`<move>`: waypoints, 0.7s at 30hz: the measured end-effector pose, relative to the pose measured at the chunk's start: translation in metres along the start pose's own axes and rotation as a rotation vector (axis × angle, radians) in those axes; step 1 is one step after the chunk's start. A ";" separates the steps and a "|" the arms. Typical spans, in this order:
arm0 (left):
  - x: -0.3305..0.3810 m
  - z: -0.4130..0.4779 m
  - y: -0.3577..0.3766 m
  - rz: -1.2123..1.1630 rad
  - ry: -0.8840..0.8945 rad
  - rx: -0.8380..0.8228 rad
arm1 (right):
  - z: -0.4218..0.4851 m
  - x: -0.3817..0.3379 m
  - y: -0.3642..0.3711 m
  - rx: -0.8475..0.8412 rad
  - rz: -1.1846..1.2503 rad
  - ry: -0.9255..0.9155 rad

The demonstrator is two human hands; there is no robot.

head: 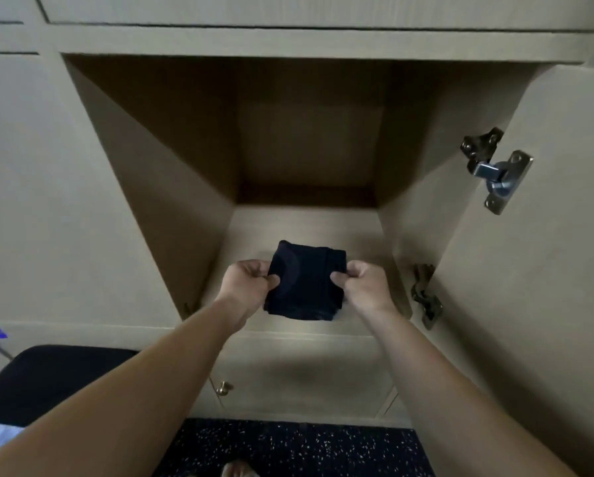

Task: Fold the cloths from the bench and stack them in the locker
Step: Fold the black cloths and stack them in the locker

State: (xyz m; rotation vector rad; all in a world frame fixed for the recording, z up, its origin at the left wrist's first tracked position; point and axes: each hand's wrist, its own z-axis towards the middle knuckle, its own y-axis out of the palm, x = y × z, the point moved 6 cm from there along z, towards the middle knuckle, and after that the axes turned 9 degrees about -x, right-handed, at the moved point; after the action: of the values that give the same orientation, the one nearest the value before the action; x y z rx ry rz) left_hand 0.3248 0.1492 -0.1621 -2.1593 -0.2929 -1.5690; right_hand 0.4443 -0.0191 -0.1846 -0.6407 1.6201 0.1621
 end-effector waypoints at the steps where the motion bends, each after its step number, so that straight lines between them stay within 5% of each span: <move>1: -0.001 0.009 0.001 -0.006 0.004 -0.013 | 0.009 0.002 -0.001 0.014 0.009 0.005; 21: -0.061 0.072 0.008 0.097 0.026 0.047 | 0.050 0.043 0.018 0.114 -0.168 -0.026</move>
State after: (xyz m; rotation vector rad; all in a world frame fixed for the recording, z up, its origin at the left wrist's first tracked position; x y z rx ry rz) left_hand 0.3691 0.1822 -0.2395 -2.0838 -0.2111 -1.5204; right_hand 0.4780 0.0052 -0.2383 -0.6808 1.5312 -0.0444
